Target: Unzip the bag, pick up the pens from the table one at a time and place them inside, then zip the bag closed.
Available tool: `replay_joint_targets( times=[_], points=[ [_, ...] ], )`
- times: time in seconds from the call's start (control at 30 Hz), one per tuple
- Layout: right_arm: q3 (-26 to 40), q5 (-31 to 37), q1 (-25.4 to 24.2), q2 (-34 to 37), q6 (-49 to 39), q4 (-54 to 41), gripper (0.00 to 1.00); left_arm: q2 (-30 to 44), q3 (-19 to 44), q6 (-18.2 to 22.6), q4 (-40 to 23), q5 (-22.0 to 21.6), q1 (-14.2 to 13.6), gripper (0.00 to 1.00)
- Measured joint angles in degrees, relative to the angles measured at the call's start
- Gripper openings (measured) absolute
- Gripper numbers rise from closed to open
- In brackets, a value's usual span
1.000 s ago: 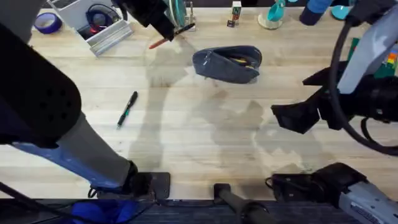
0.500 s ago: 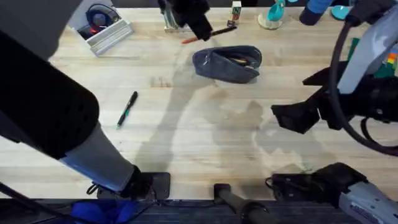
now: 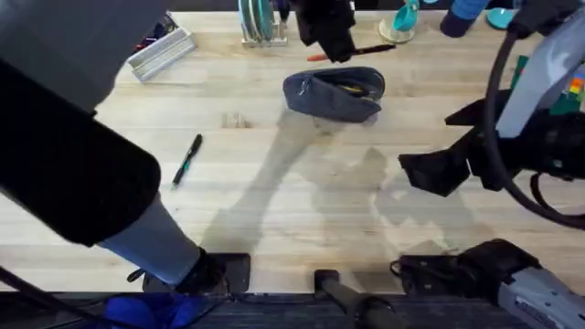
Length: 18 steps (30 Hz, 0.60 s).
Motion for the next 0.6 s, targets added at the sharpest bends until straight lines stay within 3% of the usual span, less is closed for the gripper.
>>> replay_joint_targets(
  times=[0.17,0.6],
  points=[
    [0.0,0.0,0.0,0.0,0.0,0.0,0.997,0.0,0.0,0.2,2.3,0.3,-1.8,0.04],
    [0.0,0.0,0.0,0.0,0.0,0.0,0.996,1.0,0.1,0.2,3.4,0.3,-1.7,0.04]
  ],
)
